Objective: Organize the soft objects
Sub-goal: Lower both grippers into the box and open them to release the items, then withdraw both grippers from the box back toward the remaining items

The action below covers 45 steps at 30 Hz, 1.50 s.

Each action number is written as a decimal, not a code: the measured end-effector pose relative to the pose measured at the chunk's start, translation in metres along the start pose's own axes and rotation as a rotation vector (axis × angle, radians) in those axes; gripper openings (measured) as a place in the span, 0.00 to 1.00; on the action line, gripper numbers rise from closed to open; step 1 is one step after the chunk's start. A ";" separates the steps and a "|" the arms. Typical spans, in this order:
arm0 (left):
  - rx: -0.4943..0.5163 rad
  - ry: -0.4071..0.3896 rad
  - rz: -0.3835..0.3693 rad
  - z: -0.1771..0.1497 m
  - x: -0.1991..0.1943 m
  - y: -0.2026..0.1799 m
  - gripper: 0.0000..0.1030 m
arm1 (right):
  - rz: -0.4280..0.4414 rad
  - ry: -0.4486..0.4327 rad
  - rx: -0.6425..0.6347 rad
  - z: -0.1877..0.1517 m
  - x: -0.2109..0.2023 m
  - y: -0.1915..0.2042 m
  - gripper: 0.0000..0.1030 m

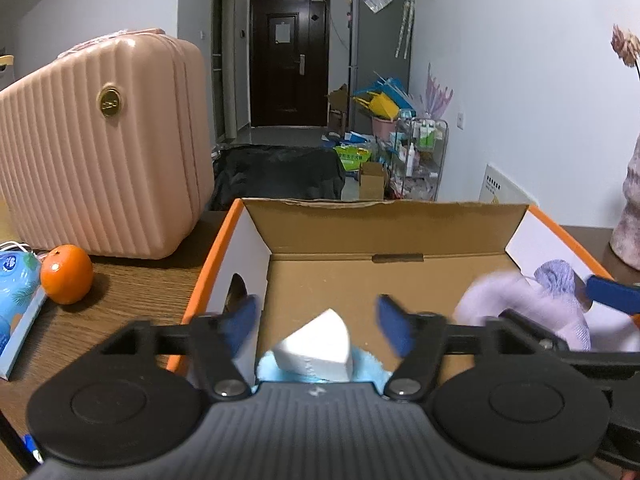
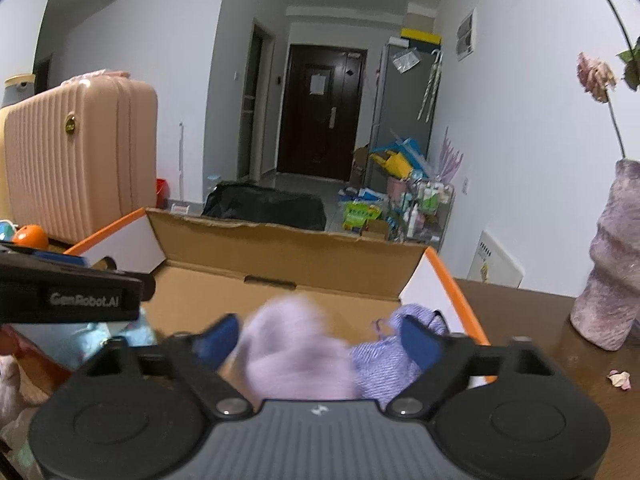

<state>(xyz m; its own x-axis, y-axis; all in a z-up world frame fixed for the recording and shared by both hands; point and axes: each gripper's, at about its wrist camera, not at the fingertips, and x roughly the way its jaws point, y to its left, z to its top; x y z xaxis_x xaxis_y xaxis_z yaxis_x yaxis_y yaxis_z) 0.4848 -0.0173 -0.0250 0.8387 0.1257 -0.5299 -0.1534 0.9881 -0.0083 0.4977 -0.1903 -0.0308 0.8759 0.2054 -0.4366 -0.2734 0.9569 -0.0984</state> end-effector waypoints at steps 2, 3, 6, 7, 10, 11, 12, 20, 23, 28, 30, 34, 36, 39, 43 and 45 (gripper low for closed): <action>-0.012 -0.015 0.012 0.001 -0.003 0.001 1.00 | -0.011 -0.013 0.003 0.001 -0.002 -0.001 1.00; -0.017 -0.027 0.024 0.002 -0.005 0.001 1.00 | -0.013 -0.020 0.008 0.000 -0.003 -0.002 1.00; -0.028 -0.037 0.020 0.003 -0.008 0.002 1.00 | -0.011 -0.024 0.024 0.000 -0.004 -0.005 1.00; -0.032 -0.031 0.016 0.004 -0.007 0.003 1.00 | -0.014 -0.025 0.026 0.000 -0.004 -0.005 1.00; -0.032 -0.027 0.029 0.005 -0.006 0.003 1.00 | -0.017 -0.025 0.029 0.000 -0.004 -0.004 1.00; -0.033 -0.026 0.031 0.005 -0.006 0.003 1.00 | -0.017 -0.026 0.029 0.000 -0.004 -0.004 1.00; -0.035 -0.025 0.031 0.004 -0.006 0.003 1.00 | -0.018 -0.027 0.029 0.000 -0.005 -0.004 1.00; -0.024 -0.033 0.029 0.003 -0.007 0.002 1.00 | -0.022 -0.033 0.034 0.001 -0.007 -0.006 1.00; -0.021 -0.037 0.030 0.002 -0.008 0.001 1.00 | -0.023 -0.034 0.036 0.000 -0.008 -0.006 1.00; -0.023 -0.041 0.028 0.003 -0.010 0.001 1.00 | -0.025 -0.040 0.044 0.000 -0.012 -0.008 1.00; -0.024 -0.046 0.029 0.003 -0.013 0.001 1.00 | -0.026 -0.045 0.047 0.000 -0.015 -0.008 1.00; -0.019 -0.062 0.025 0.004 -0.021 0.002 1.00 | -0.027 -0.056 0.056 -0.001 -0.024 -0.010 1.00; -0.015 -0.072 0.020 0.003 -0.026 0.003 1.00 | -0.029 -0.064 0.062 -0.001 -0.030 -0.011 1.00; -0.010 -0.088 0.013 0.002 -0.036 0.005 1.00 | -0.030 -0.071 0.071 -0.004 -0.038 -0.014 1.00; -0.006 -0.112 -0.002 -0.001 -0.049 0.009 1.00 | -0.032 -0.078 0.078 -0.009 -0.050 -0.014 1.00; -0.005 -0.120 -0.004 -0.003 -0.056 0.011 1.00 | -0.032 -0.082 0.081 -0.011 -0.056 -0.013 1.00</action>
<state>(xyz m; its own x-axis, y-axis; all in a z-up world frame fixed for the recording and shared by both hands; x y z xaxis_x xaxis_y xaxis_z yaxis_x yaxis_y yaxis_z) 0.4349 -0.0140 0.0022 0.8960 0.1314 -0.4241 -0.1519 0.9883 -0.0148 0.4476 -0.2167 -0.0145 0.9140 0.1874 -0.3599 -0.2147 0.9760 -0.0372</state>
